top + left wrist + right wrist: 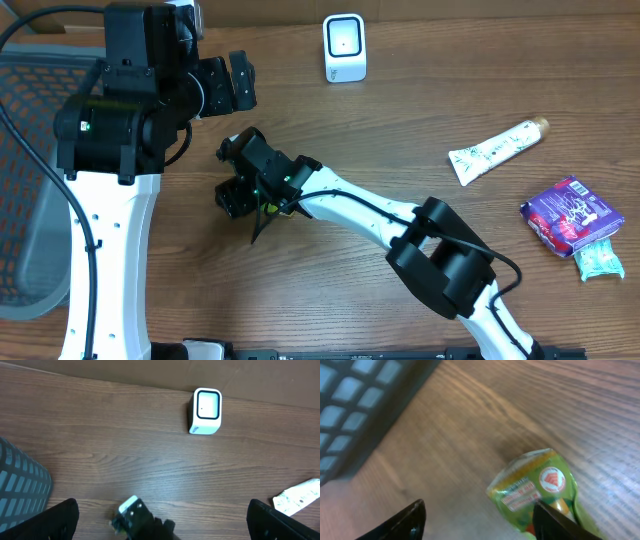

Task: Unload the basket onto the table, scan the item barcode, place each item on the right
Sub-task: 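Grasp the green pouch with right gripper and lift it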

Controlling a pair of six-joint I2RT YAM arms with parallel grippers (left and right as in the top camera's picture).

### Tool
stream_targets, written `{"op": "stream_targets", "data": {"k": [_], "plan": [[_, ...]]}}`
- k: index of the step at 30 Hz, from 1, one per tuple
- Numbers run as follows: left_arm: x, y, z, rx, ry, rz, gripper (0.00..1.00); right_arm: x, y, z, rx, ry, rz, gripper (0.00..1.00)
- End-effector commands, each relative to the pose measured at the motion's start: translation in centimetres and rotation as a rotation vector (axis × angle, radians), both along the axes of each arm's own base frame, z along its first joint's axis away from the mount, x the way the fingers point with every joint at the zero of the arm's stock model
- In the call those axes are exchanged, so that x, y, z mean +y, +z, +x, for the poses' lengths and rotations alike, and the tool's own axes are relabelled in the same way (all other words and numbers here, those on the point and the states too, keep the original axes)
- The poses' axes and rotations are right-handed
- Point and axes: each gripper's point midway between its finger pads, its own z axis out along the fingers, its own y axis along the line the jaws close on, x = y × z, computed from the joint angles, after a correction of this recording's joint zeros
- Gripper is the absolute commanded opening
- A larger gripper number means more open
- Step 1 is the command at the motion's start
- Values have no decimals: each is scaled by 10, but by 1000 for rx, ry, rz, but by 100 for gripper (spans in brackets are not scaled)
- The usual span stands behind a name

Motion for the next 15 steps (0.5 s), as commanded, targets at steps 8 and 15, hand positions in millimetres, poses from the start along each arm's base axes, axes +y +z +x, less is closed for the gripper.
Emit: {"op": "stream_targets", "data": {"k": [8,15], "plan": [[0,2,1,-8,-8,15,100,-42,-33,-2,97,-91,-189,68],[0,2,1,-8,-8,15,100,-113,-13,-5,227,-169,-340,70]]}}
